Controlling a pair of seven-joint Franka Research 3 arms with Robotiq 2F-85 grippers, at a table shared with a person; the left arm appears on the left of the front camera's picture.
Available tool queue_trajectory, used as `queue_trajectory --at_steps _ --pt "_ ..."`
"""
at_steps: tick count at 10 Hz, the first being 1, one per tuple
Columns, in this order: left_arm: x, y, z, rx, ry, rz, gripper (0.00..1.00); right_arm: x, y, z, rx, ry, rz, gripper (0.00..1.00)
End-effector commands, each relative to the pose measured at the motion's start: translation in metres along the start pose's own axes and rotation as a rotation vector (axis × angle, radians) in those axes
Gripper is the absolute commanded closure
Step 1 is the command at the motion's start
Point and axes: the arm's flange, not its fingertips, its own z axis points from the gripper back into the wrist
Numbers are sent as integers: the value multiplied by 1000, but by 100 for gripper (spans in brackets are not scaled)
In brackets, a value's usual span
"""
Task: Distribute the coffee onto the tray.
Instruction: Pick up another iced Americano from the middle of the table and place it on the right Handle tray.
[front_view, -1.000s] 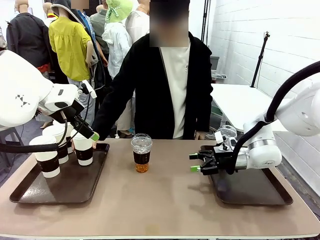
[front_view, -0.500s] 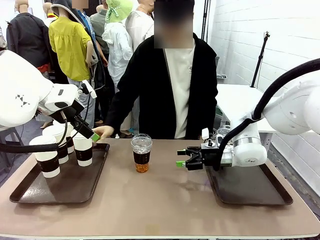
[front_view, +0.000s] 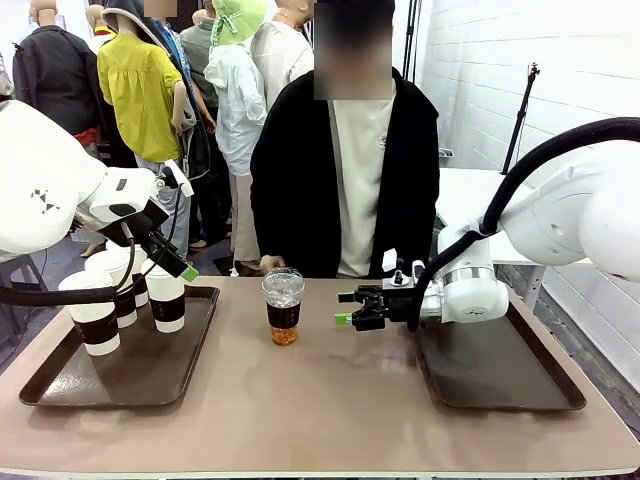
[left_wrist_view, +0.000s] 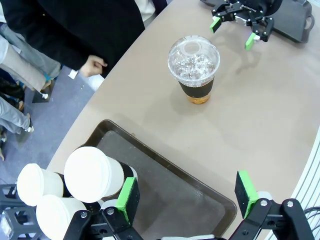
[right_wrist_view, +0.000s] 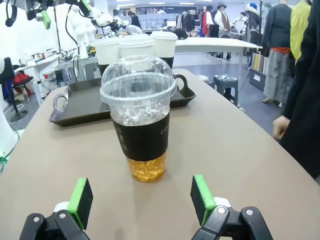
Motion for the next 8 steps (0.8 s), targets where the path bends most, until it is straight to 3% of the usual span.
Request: queue_trajectory --at_steps 1,8 --pt "-2 1 -1 -15 -8 8 0 4 -4 -7 -5 12 -20 0" --pt "-2 1 -1 -15 -8 8 0 2 -5 -9 15 -3 -2 0"
